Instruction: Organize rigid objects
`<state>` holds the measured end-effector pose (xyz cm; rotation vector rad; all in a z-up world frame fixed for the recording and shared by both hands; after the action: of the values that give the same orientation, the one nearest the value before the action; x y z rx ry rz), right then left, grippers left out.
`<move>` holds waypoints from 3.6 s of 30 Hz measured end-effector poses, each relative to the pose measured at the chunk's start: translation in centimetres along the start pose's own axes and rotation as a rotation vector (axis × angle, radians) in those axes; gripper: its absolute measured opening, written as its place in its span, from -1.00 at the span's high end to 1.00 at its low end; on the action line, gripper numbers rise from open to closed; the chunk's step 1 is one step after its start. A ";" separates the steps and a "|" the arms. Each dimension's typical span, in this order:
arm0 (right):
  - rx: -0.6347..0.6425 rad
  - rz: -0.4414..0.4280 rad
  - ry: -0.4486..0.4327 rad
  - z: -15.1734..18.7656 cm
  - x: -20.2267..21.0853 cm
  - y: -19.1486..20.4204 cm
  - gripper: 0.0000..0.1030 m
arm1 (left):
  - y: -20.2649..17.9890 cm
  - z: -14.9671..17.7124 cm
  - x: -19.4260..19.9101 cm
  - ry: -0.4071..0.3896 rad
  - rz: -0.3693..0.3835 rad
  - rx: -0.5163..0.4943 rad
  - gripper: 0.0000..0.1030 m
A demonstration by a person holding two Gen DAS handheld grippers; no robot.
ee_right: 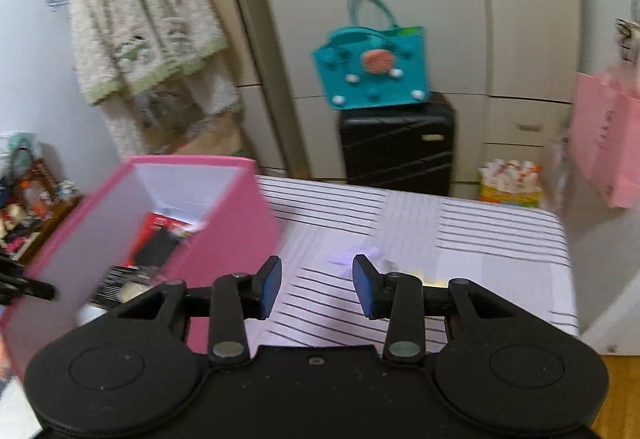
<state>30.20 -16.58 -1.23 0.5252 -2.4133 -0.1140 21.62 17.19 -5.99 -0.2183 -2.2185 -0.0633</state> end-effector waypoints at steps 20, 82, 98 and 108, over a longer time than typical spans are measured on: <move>0.031 0.058 -0.004 5.0 -5.5 -8.5 -0.04 | -0.4 -0.2 -0.3 0.026 -0.056 -0.002 0.75; -0.025 0.124 0.001 5.6 -4.9 -7.9 -0.17 | -0.2 -0.3 -0.5 -0.005 -0.018 0.002 0.75; 0.020 0.206 -0.055 5.8 -6.5 -7.8 0.10 | -0.1 -0.2 -0.4 -0.001 -0.020 0.007 0.75; 0.056 0.157 -0.019 5.6 -6.8 -8.0 0.09 | -0.1 -0.1 -0.4 -0.003 -0.019 0.006 0.75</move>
<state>34.20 -21.50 -11.28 0.3594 -2.4715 0.0162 21.95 16.99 -6.21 -0.1937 -2.2235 -0.0665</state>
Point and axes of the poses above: each gripper's, at about its wrist camera, not at the fingertips, and x roughly against the way its jaws point, y to its left, z to its underside, the point moved 10 cm from there along -x, roughly the way its jaws point, and after that the axes turned 7 degrees about -y, right-handed, at the moved point
